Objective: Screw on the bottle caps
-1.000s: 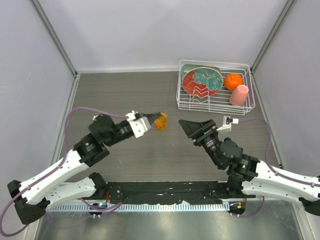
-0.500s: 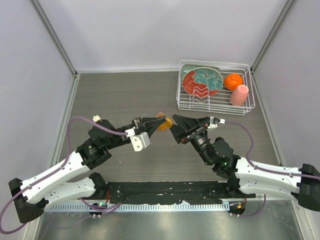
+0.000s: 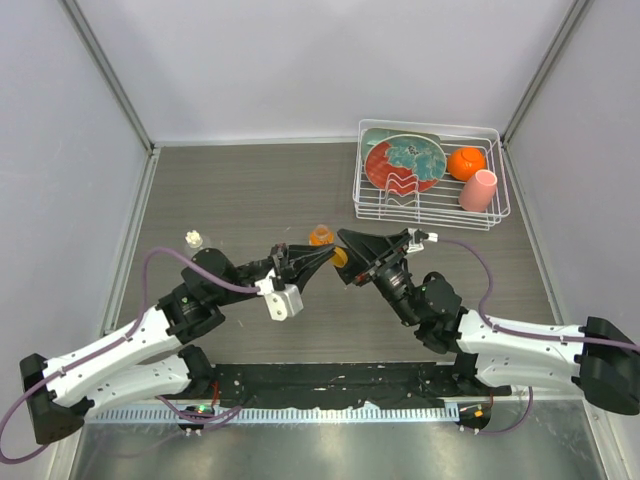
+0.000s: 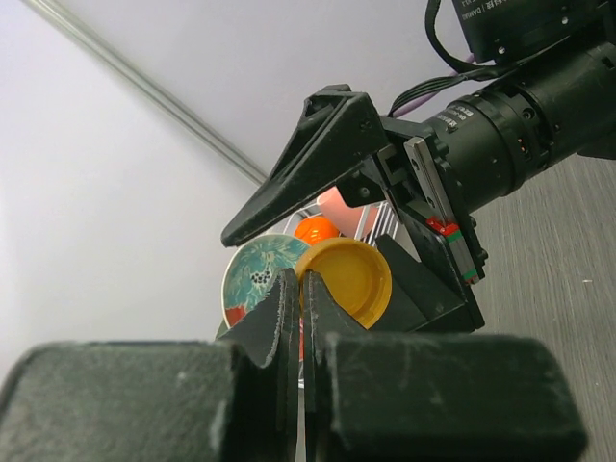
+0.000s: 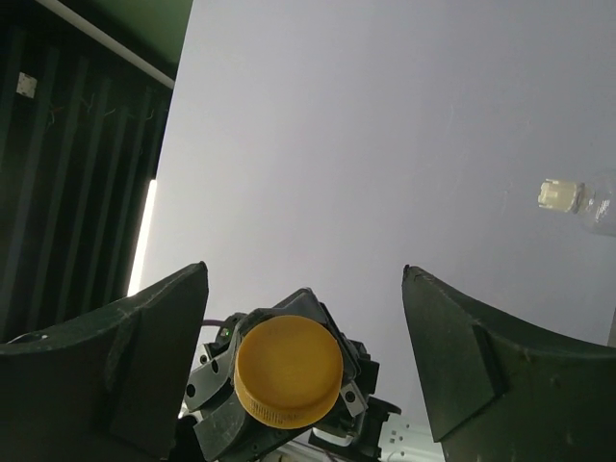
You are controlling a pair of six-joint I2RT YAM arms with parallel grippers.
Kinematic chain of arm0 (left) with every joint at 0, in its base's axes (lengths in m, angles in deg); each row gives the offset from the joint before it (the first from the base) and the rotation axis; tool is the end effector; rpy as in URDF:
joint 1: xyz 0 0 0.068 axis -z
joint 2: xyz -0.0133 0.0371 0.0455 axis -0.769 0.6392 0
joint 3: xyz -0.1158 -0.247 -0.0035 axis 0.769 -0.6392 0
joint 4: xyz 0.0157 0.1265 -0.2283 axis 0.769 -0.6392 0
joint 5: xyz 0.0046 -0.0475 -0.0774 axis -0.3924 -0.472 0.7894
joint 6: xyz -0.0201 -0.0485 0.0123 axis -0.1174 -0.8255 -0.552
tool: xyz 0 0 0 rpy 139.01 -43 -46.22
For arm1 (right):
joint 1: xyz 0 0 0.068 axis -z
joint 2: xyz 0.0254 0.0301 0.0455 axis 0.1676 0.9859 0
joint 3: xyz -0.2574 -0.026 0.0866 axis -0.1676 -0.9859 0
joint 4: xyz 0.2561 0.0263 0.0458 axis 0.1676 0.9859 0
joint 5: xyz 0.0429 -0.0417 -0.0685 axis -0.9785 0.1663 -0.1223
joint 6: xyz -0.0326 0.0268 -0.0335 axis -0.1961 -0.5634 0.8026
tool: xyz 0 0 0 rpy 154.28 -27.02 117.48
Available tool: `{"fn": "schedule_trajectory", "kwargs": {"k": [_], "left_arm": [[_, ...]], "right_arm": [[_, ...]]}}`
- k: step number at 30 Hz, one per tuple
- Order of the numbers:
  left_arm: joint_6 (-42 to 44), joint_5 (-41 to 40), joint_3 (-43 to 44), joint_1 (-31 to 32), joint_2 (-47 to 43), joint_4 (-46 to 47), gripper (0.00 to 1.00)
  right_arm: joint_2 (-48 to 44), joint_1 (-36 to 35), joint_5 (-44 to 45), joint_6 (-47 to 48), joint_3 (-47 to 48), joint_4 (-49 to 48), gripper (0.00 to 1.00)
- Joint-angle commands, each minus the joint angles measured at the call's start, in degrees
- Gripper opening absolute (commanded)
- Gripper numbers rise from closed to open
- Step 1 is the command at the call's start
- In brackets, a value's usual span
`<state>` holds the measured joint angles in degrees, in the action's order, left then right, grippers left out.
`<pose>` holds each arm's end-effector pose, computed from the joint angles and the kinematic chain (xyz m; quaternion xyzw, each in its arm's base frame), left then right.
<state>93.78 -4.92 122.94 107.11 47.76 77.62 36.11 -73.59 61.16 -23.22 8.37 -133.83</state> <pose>0.0952 -0.1690 0.3718 0.5623 0.3121 -0.2268 0.7314 0.1049 0.1804 0.2973 0.2752 0.4965 0.7517 0.3358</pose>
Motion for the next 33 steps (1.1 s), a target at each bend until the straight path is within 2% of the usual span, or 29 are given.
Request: {"fn": "schedule_trajectory", "kwargs": {"k": [1,3,7,15,17,21,30,32,33], "left_arm": [[1.61,-0.62,0.0,0.38,-0.33,5.1,0.0],[1.87,-1.06,-0.17,0.46,-0.25,5.18,0.0],[1.87,-1.85,-0.88,0.38,-0.6,5.1,0.0],[1.78,-2.56,-0.97,0.38,-0.86,4.57,0.0],[1.43,-2.73,-1.14,0.38,-1.04,4.39,0.0],[1.34,-3.35,-1.49,0.38,-1.21,4.39,0.0],[1.43,-3.26,-2.72,0.38,-2.09,4.74,0.0],[1.87,-2.91,-2.99,0.38,-2.18,4.74,0.0],[1.87,-2.91,-3.34,0.38,-2.27,4.92,0.0]], "right_arm": [[0.81,0.13,-2.45,-0.86,2.75,-5.17,0.85],[0.81,0.13,-2.89,-0.07,2.84,-5.18,0.82],[0.28,0.13,-3.94,2.47,3.28,-4.74,0.69],[-1.3,0.13,-5.79,6.97,5.65,-0.16,0.6],[-1.39,0.13,-6.05,7.49,5.48,-0.25,0.55],[-1.74,0.22,-5.97,7.67,4.95,-0.34,0.51],[-2.53,0.22,-6.23,8.29,4.69,-1.13,0.5],[-2.71,0.22,-6.23,8.55,4.51,-1.31,0.47],[-2.88,0.13,-6.14,8.81,4.51,-1.22,0.42]]}}
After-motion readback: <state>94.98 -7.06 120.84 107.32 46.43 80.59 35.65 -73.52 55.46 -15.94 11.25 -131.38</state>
